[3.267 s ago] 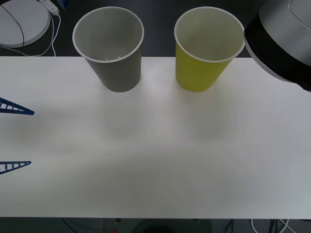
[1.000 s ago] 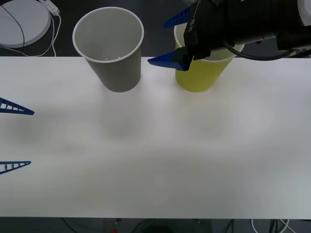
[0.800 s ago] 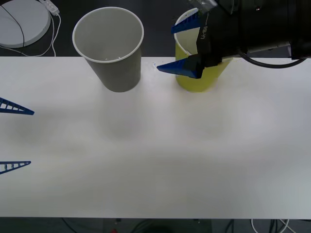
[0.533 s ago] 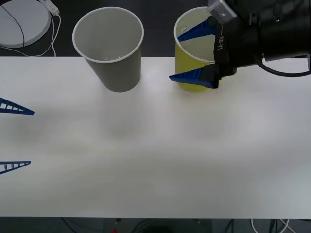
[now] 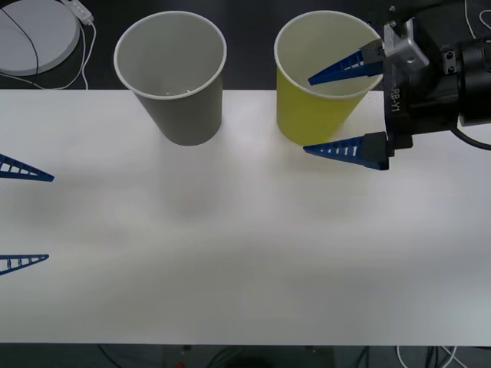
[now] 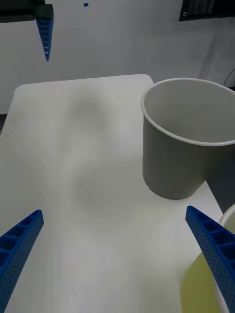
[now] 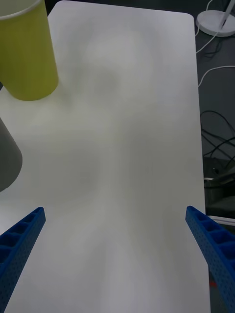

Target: Put the can into the green bin and the plastic bottle into the gray bin

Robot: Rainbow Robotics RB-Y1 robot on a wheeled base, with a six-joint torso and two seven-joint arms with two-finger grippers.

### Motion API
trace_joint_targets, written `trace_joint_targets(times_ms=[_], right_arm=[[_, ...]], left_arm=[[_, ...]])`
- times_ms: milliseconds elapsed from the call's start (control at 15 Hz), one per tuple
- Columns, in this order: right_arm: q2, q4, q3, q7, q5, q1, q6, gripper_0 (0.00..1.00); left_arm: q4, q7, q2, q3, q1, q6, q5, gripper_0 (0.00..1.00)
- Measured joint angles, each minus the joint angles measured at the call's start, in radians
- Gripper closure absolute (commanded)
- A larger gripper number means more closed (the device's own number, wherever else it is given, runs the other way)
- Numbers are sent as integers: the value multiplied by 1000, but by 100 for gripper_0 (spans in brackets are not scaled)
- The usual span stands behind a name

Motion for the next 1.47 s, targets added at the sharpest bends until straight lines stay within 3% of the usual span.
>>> trace_joint_targets(times_ms=[667, 1133, 1467], right_arm=[[2, 7, -407, 240, -54, 412, -262, 0], [2, -11, -661, 255, -71, 669, -404, 0], [5, -56, -775, 259, -75, 806, -417, 0]], left_arm=[[0, 0, 0, 0, 0, 0, 0, 0], [0, 0, 0, 0, 0, 0, 0, 0], [0, 0, 0, 0, 0, 0, 0, 0]])
